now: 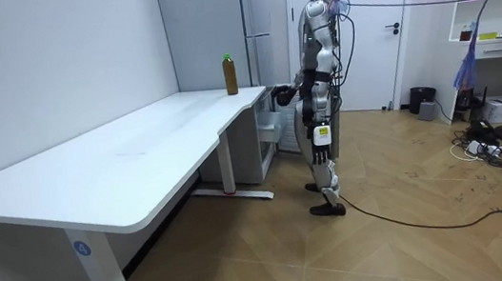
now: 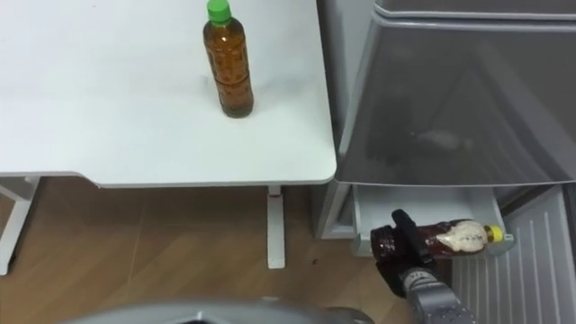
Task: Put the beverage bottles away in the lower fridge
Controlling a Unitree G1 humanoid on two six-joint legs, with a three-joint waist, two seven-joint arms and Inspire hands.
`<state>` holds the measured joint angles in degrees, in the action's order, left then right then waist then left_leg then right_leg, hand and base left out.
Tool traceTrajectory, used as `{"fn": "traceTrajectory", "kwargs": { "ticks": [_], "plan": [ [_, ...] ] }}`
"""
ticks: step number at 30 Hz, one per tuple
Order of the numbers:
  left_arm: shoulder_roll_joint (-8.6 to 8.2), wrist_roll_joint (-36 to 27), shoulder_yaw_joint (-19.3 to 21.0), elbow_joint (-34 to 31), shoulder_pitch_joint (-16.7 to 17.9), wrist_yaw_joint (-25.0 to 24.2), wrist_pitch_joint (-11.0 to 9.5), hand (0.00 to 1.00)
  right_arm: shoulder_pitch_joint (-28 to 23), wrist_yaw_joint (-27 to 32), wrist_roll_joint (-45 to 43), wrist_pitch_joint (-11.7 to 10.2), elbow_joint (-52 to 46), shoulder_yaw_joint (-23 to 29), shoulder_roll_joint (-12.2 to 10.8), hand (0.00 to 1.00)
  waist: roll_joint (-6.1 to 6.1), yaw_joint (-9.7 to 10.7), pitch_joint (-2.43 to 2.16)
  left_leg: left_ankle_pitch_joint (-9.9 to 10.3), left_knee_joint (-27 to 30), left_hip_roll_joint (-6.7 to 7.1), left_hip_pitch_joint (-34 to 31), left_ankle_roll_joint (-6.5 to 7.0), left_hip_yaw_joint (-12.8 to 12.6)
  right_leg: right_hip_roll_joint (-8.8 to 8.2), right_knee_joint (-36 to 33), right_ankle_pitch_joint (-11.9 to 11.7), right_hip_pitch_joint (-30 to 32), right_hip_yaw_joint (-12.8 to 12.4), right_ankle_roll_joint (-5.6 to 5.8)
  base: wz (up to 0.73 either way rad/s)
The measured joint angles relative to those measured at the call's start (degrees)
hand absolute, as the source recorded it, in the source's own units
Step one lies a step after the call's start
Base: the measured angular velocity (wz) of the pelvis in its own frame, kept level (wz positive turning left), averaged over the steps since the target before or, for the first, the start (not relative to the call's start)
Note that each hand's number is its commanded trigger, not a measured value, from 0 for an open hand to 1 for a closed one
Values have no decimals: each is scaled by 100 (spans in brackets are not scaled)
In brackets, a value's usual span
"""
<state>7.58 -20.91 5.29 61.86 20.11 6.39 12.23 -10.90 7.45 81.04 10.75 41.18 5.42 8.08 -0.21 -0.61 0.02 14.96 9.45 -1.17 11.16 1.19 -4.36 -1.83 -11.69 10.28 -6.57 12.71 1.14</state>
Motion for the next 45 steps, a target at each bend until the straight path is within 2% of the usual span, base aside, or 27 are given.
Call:
{"fn": "traceTrajectory", "kwargs": {
  "ticks": [4,7,9,13,16,18,20,23,25,30,33,37,40,45],
  "plan": [
    [0,528,-7,-27,21,-122,53,0,71,3,99,-57,118,-1,1,100,-2,3,2,1,26,13,-86,2,56,-21,8,13,33,54,12,9],
    [15,634,-127,-107,-21,-224,132,0,233,26,439,-82,147,41,8,100,-6,13,5,1,162,27,-362,3,134,-43,-56,11,268,65,7,5],
    [8,755,-123,-106,-141,-300,156,0,501,58,560,-92,316,112,48,100,28,37,51,0,303,47,-542,5,149,-95,-126,8,384,164,-2,13],
    [40,934,-157,-124,-304,-375,161,0,1208,188,680,-133,622,334,139,100,116,38,81,-3,582,91,-1045,8,140,-172,-326,7,835,154,-13,5],
    [160,939,-219,-99,-405,-428,167,0,1439,247,920,-139,1024,336,211,100,119,21,79,-14,686,103,-1308,27,136,-201,-435,1,1128,135,-29,0],
    [167,937,-221,-107,-449,-434,153,0,1678,264,944,-142,1250,345,285,100,162,9,66,-18,793,112,-1551,34,124,-221,-518,-2,1388,101,-37,-3],
    [194,1028,-224,-113,-518,-472,169,0,2095,284,924,-151,1527,501,329,100,181,-3,69,-48,862,125,-1832,68,124,-242,-634,-38,1713,59,-65,-8],
    [214,1195,-339,-50,-684,-506,222,0,2646,286,892,-160,2096,502,521,100,218,-68,92,-102,911,172,-2080,85,123,-306,-823,-42,2039,9,-73,-6],
    [245,1212,-401,-52,-778,-557,217,0,2742,290,889,-229,2192,504,571,100,238,-144,100,-117,952,186,-2251,94,123,-335,-918,-45,2209,8,-81,0],
    [273,1299,-569,-51,-950,-576,211,0,3249,273,851,-245,2628,514,611,100,225,-214,116,-146,1114,188,-2727,107,26,-417,-1109,-41,2741,2,-110,-1],
    [274,1283,-618,5,-1115,-579,206,0,3461,267,860,-208,2818,549,718,100,205,-297,145,-157,1169,193,-2976,124,-20,-449,-1187,-45,2993,-10,-114,2],
    [273,1270,-613,86,-1322,-535,145,0,3809,279,858,-189,2902,721,880,100,148,-451,181,-173,1172,231,-3177,149,-99,-492,-1360,-46,3322,-146,-113,-15],
    [277,1265,-615,103,-1411,-475,141,0,4161,287,835,-171,3129,720,1054,100,119,-455,199,-179,1195,239,-3318,159,-147,-508,-1405,-62,3478,-153,-119,-2],
    [278,1271,-616,119,-1411,-432,152,0,4302,287,795,-38,3265,770,1142,100,62,-468,235,-179,1199,220,-3418,159,-183,-509,-1395,-72,3580,-115,-127,-1]
  ]
}}
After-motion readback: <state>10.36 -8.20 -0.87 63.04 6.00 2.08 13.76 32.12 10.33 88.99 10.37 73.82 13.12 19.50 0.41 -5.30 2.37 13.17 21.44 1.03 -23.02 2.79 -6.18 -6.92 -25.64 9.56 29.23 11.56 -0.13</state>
